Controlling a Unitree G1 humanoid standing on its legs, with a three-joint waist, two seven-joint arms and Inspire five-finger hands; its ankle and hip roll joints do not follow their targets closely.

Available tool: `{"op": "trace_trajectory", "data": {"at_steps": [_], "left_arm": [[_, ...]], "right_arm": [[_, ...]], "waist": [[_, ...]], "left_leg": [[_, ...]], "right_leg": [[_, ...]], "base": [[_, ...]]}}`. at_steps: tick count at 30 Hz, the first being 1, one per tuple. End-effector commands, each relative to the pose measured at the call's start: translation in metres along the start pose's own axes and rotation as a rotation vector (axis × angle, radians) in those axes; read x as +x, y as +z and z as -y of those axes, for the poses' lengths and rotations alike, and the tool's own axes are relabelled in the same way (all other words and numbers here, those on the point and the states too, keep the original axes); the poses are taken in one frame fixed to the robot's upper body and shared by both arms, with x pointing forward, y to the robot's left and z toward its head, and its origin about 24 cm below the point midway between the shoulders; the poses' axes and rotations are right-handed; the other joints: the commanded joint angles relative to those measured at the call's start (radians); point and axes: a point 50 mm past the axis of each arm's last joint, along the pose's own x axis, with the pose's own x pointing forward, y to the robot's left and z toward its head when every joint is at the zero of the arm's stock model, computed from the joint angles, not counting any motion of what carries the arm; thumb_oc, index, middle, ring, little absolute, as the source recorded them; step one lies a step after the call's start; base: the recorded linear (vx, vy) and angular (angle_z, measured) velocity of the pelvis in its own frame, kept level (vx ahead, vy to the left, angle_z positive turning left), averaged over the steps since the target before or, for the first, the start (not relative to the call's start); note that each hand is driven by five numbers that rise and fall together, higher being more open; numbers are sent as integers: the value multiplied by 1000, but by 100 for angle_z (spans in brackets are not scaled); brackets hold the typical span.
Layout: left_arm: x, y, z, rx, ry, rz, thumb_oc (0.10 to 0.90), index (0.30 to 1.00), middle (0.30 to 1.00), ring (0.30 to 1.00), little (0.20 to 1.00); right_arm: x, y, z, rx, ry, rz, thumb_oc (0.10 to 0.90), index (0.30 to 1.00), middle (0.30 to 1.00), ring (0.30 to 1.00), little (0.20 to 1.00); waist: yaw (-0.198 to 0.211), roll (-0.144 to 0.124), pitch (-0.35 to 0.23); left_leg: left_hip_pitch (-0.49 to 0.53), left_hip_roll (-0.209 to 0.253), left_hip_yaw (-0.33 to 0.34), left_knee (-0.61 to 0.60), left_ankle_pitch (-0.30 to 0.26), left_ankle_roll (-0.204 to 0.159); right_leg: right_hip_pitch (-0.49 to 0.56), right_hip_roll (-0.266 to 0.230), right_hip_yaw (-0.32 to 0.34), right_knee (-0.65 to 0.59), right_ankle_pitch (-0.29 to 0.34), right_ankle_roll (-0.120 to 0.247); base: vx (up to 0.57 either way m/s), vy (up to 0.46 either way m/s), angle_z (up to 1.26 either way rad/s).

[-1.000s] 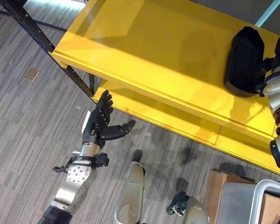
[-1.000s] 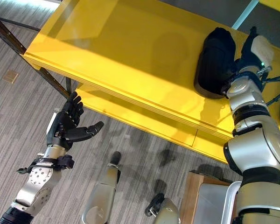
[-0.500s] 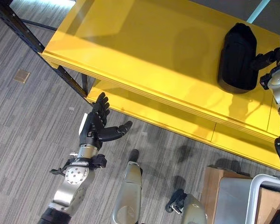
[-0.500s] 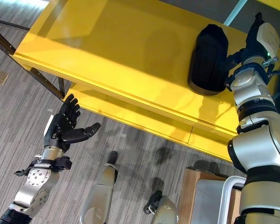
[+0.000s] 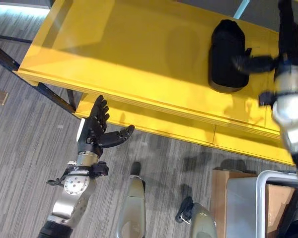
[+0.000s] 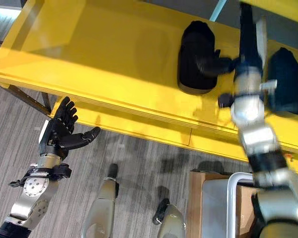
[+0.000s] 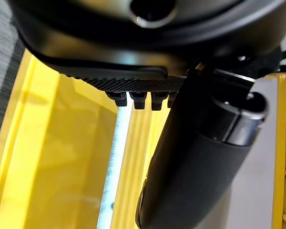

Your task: Move parts from the plastic box to the shelf.

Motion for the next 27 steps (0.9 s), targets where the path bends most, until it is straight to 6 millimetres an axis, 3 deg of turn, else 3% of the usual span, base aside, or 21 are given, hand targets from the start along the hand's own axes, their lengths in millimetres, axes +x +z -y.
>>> {"op": "trace_trajectory", "data": {"at_steps": [1, 3, 4, 5, 8, 11, 13, 18, 23, 25, 26, 27], "left_arm": [[3, 34, 12, 38, -93, 191, 900, 1000, 1000, 1000, 1000], [0, 29, 11, 47, -99, 170, 900, 1000, 1000, 1000, 1000], [0, 29, 11, 47, -100, 170, 900, 1000, 1000, 1000, 1000], [-7, 19, 11, 15, -94, 128, 900, 1000, 1000, 1000, 1000], [-10, 15, 10, 6, -90, 117, 900, 1000, 1000, 1000, 1000], [-16, 8, 6, -6, -69, 94, 900, 1000, 1000, 1000, 1000], [-17, 8, 6, -7, -69, 92, 900, 1000, 1000, 1000, 1000], [-30, -3, 4, -49, -34, 62, 900, 1000, 1000, 1000, 1000], [-34, -10, 8, -60, -24, 42, 900, 1000, 1000, 1000, 1000], [-32, -11, 9, -66, -17, 49, 900, 1000, 1000, 1000, 1000], [-32, -13, 9, -75, -5, 50, 900, 1000, 1000, 1000, 1000], [-32, -12, 9, -74, -5, 51, 900, 1000, 1000, 1000, 1000]], "right_arm": [[-13, 26, 20, 121, -48, 172, 900, 1000, 1000, 1000, 1000], [-33, 23, 13, 177, 7, 153, 900, 1000, 1000, 1000, 1000], [-33, 23, 13, 177, 7, 152, 900, 1000, 1000, 1000, 1000], [-60, 15, 4, 269, 77, 102, 900, 1000, 1000, 1000, 1000], [-71, 12, -1, 296, 102, 76, 900, 1000, 1000, 1000, 1000], [-88, 14, -13, 344, 220, 49, 900, 1000, 1000, 1000, 1000], [-89, 14, -12, 343, 221, 47, 900, 1000, 1000, 1000, 1000], [-114, 18, -7, 271, 308, 22, 900, 1000, 1000, 1000, 1000], [-134, 9, -3, 321, 303, -65, 900, 1000, 1000, 1000, 1000], [-139, 7, 0, 312, 268, -78, 900, 1000, 1000, 1000, 1000], [-141, 3, -3, 308, 262, -97, 900, 1000, 1000, 1000, 1000], [-140, 3, -4, 308, 262, -96, 900, 1000, 1000, 1000, 1000]], "waist": [[-48, -9, -118], [-71, -8, -140], [-70, -8, -141], [-98, -4, -178], [-112, 4, -209], [-152, 22, -267], [-147, 23, -267], [-193, 63, -309], [-212, 75, -315], [-230, 69, -312], [-223, 57, -305], [-224, 57, -306]], "left_leg": [[70, 64, 34, -54, -28, 30], [124, 80, 53, -127, 7, 25], [125, 80, 53, -130, 9, 25], [211, 106, 87, -228, 42, 15], [258, 124, 113, -290, 82, 10], [350, 155, 179, -400, 143, -5], [359, 157, 185, -410, 147, -6], [414, 229, 242, -472, 278, -46], [396, 245, 260, -475, 385, -65], [377, 229, 307, -441, 357, -50], [372, 156, 271, -393, 250, -19], [366, 156, 270, -388, 248, -16]], "right_leg": [[10, 84, 33, -80, 56, -82], [38, 97, 37, -135, 80, -77], [39, 98, 37, -137, 81, -77], [82, 117, 60, -200, 98, -70], [99, 134, 80, -238, 114, -72], [124, 171, 134, -283, 126, -75], [127, 173, 138, -286, 127, -76], [135, 246, 187, -306, 118, -111], [170, 286, 191, -397, 139, -139], [185, 284, 187, -437, 156, -151], [204, 267, 200, -469, 173, -143], [202, 266, 199, -472, 178, -142]], "base": [[56, -69, -14], [46, -43, -27], [100, -70, -34], [70, -56, -26], [56, -53, -36], [27, -72, -49], [8, -60, -52], [-24, -150, -35], [-50, -171, -19], [-53, -162, 12], [-38, -104, 33], [-9, -47, 23]]}}
